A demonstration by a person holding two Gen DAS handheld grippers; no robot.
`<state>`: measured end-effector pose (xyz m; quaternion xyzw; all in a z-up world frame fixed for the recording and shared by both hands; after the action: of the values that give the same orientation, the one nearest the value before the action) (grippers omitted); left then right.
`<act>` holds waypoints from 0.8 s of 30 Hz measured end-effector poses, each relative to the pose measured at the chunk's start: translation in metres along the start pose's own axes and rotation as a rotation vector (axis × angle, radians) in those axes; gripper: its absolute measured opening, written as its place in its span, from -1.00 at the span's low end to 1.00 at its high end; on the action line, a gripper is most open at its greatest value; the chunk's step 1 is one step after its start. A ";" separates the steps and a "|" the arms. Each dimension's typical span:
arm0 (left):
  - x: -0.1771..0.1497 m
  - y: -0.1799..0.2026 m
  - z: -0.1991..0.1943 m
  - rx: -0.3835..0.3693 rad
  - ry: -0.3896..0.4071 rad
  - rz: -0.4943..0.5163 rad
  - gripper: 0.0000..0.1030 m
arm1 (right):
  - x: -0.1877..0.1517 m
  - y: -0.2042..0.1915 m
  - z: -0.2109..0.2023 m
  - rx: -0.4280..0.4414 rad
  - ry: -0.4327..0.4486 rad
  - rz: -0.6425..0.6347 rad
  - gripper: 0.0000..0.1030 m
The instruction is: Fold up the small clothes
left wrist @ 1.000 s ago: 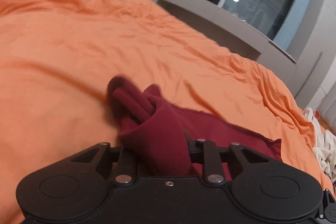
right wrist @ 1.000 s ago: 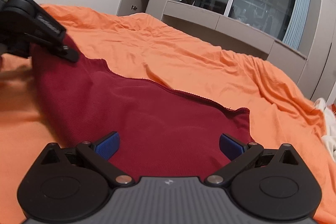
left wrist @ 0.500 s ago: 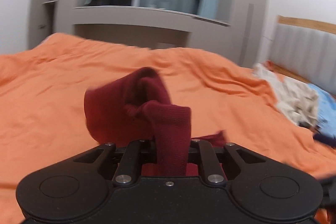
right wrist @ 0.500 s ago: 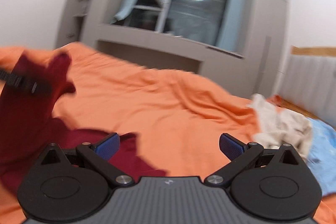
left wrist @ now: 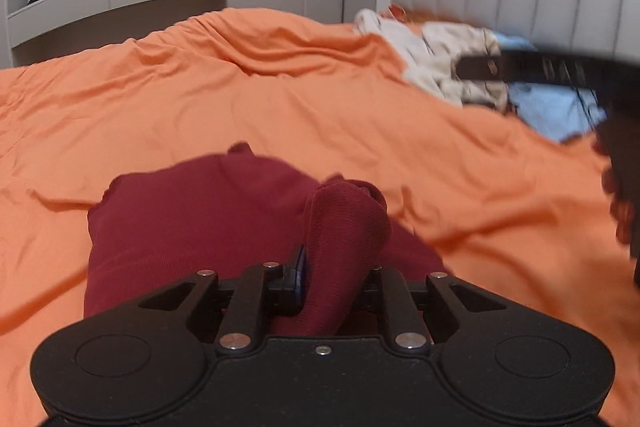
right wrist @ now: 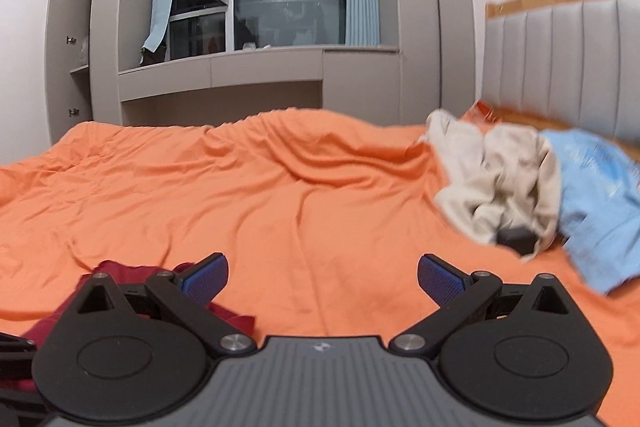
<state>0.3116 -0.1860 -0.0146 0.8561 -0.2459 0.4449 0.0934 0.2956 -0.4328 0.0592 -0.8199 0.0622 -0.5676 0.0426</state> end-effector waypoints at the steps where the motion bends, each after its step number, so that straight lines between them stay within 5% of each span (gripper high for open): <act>1: -0.002 0.000 -0.001 -0.003 -0.002 0.009 -0.58 | -0.002 -0.002 0.000 0.004 -0.008 0.001 1.00; 3: -0.004 -0.003 -0.004 -0.019 -0.004 0.012 -0.43 | -0.004 -0.004 0.003 0.003 -0.021 -0.005 1.00; 7: -0.001 -0.013 -0.017 -0.108 0.001 -0.018 0.29 | -0.010 -0.007 0.010 -0.013 -0.054 -0.013 1.00; 10: -0.002 -0.011 -0.028 -0.161 0.016 -0.013 0.62 | -0.015 -0.008 0.015 -0.005 -0.090 0.009 1.00; 18: -0.006 -0.037 -0.057 -0.191 0.045 -0.105 0.95 | -0.032 -0.008 0.030 0.140 -0.218 0.179 1.00; 24: -0.008 -0.086 -0.082 -0.077 0.106 -0.269 0.99 | -0.033 -0.018 0.026 0.256 -0.226 0.216 1.00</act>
<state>0.2925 -0.0778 0.0319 0.8524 -0.1406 0.4631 0.1978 0.3099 -0.4100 0.0220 -0.8549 0.0718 -0.4672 0.2139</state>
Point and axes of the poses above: each gripper's, at about its wrist camera, not at the fingertips, and z roughly the way its jaws point, y to its right, x to its top, the point moved 2 cm from there along z, roughly the way its jaws point, and after that the axes turned 4 degrees about z, right-handed, at the moved point
